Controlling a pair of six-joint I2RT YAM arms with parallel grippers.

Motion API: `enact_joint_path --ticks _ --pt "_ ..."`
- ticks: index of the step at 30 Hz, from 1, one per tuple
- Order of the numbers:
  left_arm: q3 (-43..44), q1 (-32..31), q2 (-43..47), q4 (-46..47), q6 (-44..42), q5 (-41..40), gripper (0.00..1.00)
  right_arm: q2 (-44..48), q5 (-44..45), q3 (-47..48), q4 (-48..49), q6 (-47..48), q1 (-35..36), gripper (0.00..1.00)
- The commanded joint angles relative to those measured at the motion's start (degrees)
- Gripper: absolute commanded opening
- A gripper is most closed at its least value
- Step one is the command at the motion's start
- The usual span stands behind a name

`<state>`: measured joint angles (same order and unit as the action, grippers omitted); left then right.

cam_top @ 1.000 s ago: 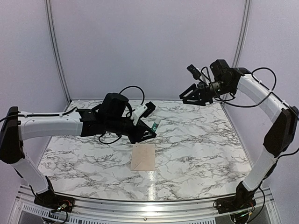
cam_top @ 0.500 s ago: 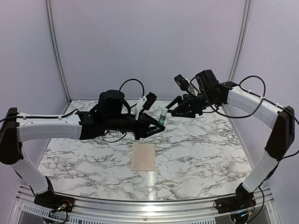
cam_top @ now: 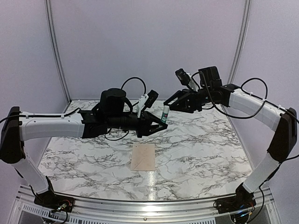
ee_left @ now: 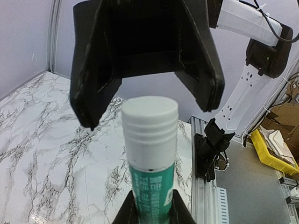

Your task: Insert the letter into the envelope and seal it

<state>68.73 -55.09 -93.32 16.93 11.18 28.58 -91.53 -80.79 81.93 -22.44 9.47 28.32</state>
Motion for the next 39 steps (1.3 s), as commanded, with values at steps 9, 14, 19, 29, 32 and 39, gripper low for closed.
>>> enact_joint_path --ticks 9,14,19,29,32,39 --pt "1.8 -0.1 -0.5 2.1 0.4 0.5 0.04 1.4 -2.8 -2.7 8.9 -7.3 1.2 0.21" --pt "1.9 -0.1 -0.6 2.1 0.2 0.3 0.04 1.4 -2.0 -3.6 10.0 -8.4 1.3 0.20" --pt "2.3 -0.1 -1.0 2.1 0.6 -0.8 0.04 1.5 -1.8 -4.4 11.0 -9.1 1.3 0.03" --pt "2.9 -1.3 -2.3 5.5 4.7 -16.9 0.05 4.3 29.8 -7.9 6.0 -8.9 1.7 0.00" --pt "2.5 -1.4 -3.2 5.4 6.3 -22.1 0.05 4.6 34.9 -7.8 4.3 -10.7 1.6 0.00" --pt "-1.4 -0.5 -1.0 -2.4 6.0 -24.7 0.05 5.1 23.1 3.1 0.7 -10.3 -5.3 0.42"
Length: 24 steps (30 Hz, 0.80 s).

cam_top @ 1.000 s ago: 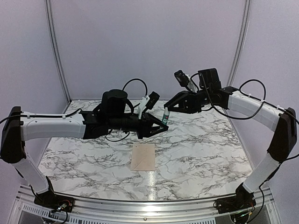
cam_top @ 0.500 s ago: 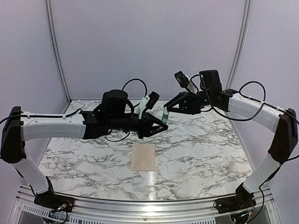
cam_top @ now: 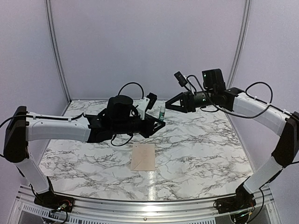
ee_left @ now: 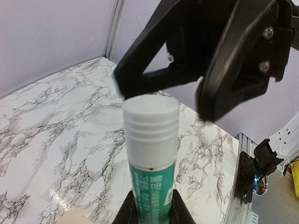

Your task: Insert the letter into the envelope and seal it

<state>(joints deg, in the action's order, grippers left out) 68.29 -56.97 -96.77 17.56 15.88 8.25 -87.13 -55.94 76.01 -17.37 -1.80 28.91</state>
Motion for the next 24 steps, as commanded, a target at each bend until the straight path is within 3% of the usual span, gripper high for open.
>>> enact_joint_path --ticks 1,3,6,8,10,14,24 --pt "-1.1 1.5 2.7 -6.3 0.9 -5.0 0.05 0.7 -2.6 10.9 -5.5 1.6 -8.5 0.46" --pt "-1.2 1.7 3.4 -14.0 0.3 -6.2 0.05 1.4 -1.4 12.3 -7.9 5.3 -12.3 0.55" --pt "-1.9 2.6 5.1 -25.4 2.7 -9.9 0.06 2.8 7.8 10.6 -13.4 15.8 -13.5 0.66" --pt "-2.8 4.0 6.1 -31.9 5.6 -10.8 0.07 3.7 14.8 8.1 -15.3 20.1 -13.6 0.78" --pt "-4.0 5.6 6.7 -37.1 8.7 -10.6 0.08 4.8 21.9 4.5 -14.8 22.0 -13.9 0.97" --pt "-7.8 8.2 7.4 -43.3 13.5 -10.4 0.09 6.9 31.7 -3.1 -9.8 20.6 -14.5 0.99" --pt "-7.2 10.0 -1.1 -49.4 14.3 -6.5 0.12 7.7 35.7 -7.8 -6.4 17.1 -14.7 0.99"
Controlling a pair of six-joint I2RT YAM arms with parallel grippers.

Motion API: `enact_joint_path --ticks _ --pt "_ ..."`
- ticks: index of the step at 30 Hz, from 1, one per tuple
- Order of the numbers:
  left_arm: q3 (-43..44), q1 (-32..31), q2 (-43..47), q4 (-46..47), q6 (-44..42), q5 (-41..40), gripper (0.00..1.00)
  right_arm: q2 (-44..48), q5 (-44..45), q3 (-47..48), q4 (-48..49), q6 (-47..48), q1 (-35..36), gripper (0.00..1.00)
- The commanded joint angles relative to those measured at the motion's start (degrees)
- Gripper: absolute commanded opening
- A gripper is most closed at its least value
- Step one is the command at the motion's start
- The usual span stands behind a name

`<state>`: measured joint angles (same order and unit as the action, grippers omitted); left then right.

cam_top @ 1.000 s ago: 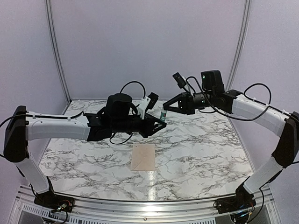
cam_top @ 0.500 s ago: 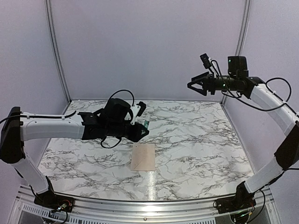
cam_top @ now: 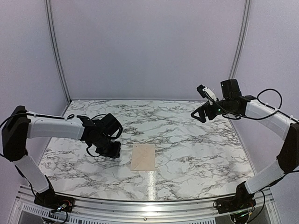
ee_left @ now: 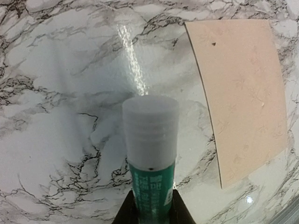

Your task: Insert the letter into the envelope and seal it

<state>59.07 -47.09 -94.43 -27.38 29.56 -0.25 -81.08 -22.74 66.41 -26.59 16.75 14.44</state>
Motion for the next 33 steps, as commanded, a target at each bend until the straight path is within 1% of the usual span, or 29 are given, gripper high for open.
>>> enact_joint_path --ticks 1,2,4,13,16,20,22,24,26,27,28,29,30,31,33 --pt "2.4 0.2 -4.6 -4.5 0.5 2.6 0.12 1.8 2.2 1.7 2.9 -1.5 -0.2 0.99" --pt "2.9 0.2 -5.4 -4.5 0.4 3.1 0.13 1.9 2.2 1.6 2.9 -1.5 -0.2 0.99" --pt "3.7 0.2 -6.8 -4.7 0.2 3.6 0.18 1.8 2.7 1.5 2.8 -1.5 -0.2 0.99" --pt "6.7 0.2 -9.8 -5.8 -0.5 3.2 0.46 2.0 3.5 1.2 2.7 -1.5 -0.2 0.98" --pt "6.9 0.2 -9.7 -5.8 -0.7 2.6 0.52 2.1 3.2 1.1 2.7 -1.5 -0.2 0.99" --pt "7.7 0.2 -9.0 -6.0 -1.0 2.1 0.54 1.8 3.2 1.5 2.6 -1.5 -0.2 0.98" --pt "8.6 0.2 -7.6 -6.7 -1.2 1.5 0.59 1.6 3.4 2.1 2.2 -1.7 -0.2 0.99" --pt "10.6 0.2 -5.6 -8.9 -1.6 -1.1 0.61 1.3 3.7 3.7 1.3 -2.0 -0.2 0.98" --pt "14.7 0.2 -3.4 -12.4 -3.7 -4.6 0.63 0.9 4.4 6.2 0.5 -2.3 -0.2 0.99" --pt "16.7 0.4 -2.1 -14.4 -4.5 -7.2 0.68 0.4 5.0 7.9 -0.3 -2.7 -0.2 0.99" --pt "18.4 0.9 -0.6 -15.0 -5.1 -9.8 0.76 0.0 5.8 9.3 -0.8 -3.1 -0.2 0.99" --pt "19.8 1.4 0.9 -15.1 -5.6 -12.0 0.80 -0.3 7.0 10.8 -1.0 -3.9 -0.2 0.99" --pt "21.0 2.4 2.5 -15.0 -6.0 -13.7 0.94 -0.5 8.3 12.0 -0.9 -4.5 -0.2 0.99" --pt "22.0 3.4 3.8 -14.4 -6.3 -15.6 0.98 -0.6 9.9 12.9 -0.4 -5.4 -0.2 0.98" --pt "23.0 4.9 6.6 -11.7 -7.7 -20.1 0.99 -0.7 12.0 13.8 0.5 -6.4 -0.2 0.99"
